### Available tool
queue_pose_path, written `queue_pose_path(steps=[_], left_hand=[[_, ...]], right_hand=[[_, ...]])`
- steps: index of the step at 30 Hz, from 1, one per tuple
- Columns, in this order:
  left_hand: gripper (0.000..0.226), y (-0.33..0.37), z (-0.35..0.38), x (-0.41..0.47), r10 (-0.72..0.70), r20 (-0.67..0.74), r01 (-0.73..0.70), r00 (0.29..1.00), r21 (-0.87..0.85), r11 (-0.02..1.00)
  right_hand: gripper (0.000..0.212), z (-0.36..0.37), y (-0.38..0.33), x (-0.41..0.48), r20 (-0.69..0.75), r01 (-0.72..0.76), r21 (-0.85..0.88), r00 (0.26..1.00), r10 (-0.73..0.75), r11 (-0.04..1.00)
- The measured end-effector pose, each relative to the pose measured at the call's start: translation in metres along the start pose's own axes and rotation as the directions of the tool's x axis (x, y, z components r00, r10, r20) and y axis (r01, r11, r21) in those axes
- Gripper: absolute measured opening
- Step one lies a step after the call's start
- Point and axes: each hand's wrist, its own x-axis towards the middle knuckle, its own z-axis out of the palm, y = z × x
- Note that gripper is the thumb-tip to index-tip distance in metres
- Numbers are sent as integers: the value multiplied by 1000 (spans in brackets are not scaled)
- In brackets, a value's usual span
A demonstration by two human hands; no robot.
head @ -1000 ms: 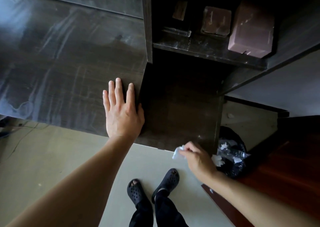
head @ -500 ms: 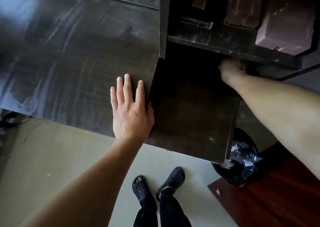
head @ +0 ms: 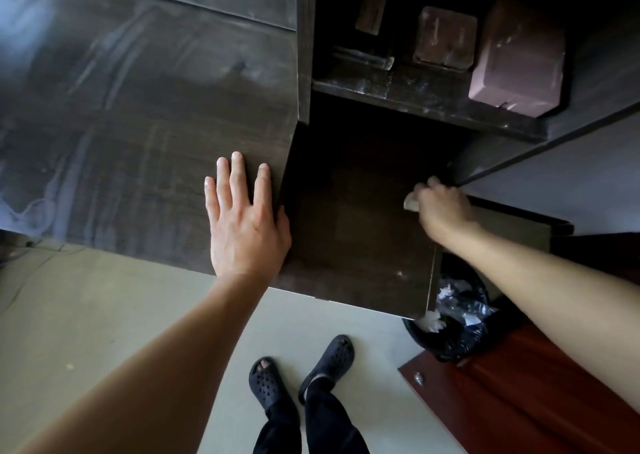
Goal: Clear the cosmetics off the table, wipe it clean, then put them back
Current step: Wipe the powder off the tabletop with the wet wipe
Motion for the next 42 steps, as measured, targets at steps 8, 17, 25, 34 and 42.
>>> queue_pose_path(steps=[8, 17, 25, 34, 42], left_hand=[[54, 1, -1, 0, 5, 7, -5, 1000, -1, 1000], [56, 1, -1, 1, 0, 12, 0, 1000, -8, 1000], [57, 3, -5, 2, 0, 32, 0, 999, -20, 1000], [57, 3, -5, 2, 0, 39, 0, 999, -7, 1000], [56, 1, -3, 2, 14, 22, -14, 1000, -32, 999]], right_hand=[[22, 92, -1, -100, -304, 193, 440, 951, -56, 877], [20, 54, 41, -4, -336, -6, 483, 922, 192, 875], [20, 131, -23, -161, -314, 72, 583, 939, 142, 809], [36, 102, -31, -103, -252, -194, 730, 814, 523, 655], [41, 110, -98, -130, -326, 273, 687, 944, -50, 674]])
